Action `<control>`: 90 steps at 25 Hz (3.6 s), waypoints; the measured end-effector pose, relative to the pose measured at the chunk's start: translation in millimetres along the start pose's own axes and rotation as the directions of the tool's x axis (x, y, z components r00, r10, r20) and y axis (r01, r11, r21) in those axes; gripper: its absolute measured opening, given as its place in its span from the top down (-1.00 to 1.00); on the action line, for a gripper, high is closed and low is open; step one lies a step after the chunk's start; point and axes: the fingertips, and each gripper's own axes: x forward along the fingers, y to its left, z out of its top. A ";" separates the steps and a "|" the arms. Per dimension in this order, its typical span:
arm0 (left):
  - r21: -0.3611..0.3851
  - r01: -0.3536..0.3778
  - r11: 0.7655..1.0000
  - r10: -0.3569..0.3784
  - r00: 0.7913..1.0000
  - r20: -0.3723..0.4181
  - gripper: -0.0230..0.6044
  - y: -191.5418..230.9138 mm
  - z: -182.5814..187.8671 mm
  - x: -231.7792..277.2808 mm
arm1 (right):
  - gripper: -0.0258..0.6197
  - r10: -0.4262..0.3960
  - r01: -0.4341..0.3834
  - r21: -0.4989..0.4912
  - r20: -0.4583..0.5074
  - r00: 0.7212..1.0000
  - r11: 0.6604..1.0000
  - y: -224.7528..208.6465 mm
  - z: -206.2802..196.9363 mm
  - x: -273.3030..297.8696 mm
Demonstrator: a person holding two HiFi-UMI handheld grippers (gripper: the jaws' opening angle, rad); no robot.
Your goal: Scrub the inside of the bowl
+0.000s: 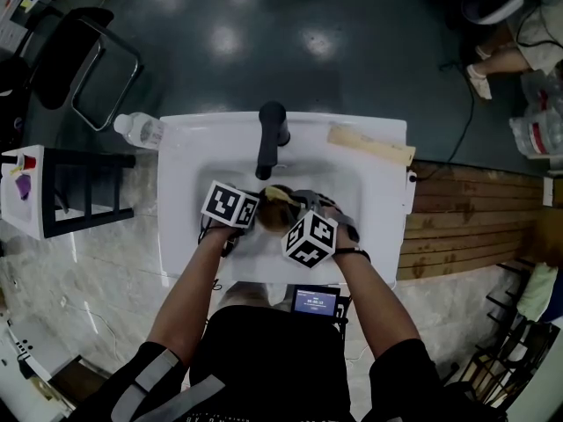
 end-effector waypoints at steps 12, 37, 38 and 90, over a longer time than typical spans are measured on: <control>0.015 -0.003 1.000 0.003 1.000 -0.001 0.89 -1.7 1.2 1.1 | 0.80 0.104 -0.105 -0.086 -0.021 0.994 0.991 39.4 -8.8 -2.5; -0.059 0.029 0.998 -0.028 1.000 0.012 0.89 3.8 -3.6 -1.5 | 0.80 0.283 -0.281 -0.059 0.024 0.959 0.958 72.0 -0.5 7.0; -0.057 0.028 0.998 -0.027 1.000 0.011 0.89 3.8 -4.3 -1.7 | 0.80 0.268 -0.267 -0.036 0.028 0.963 0.963 66.7 -1.2 7.1; -0.051 0.006 0.999 -0.005 1.000 0.012 0.89 2.7 -4.6 0.6 | 0.80 0.287 -0.287 -0.003 -0.018 0.958 0.958 70.5 1.6 18.1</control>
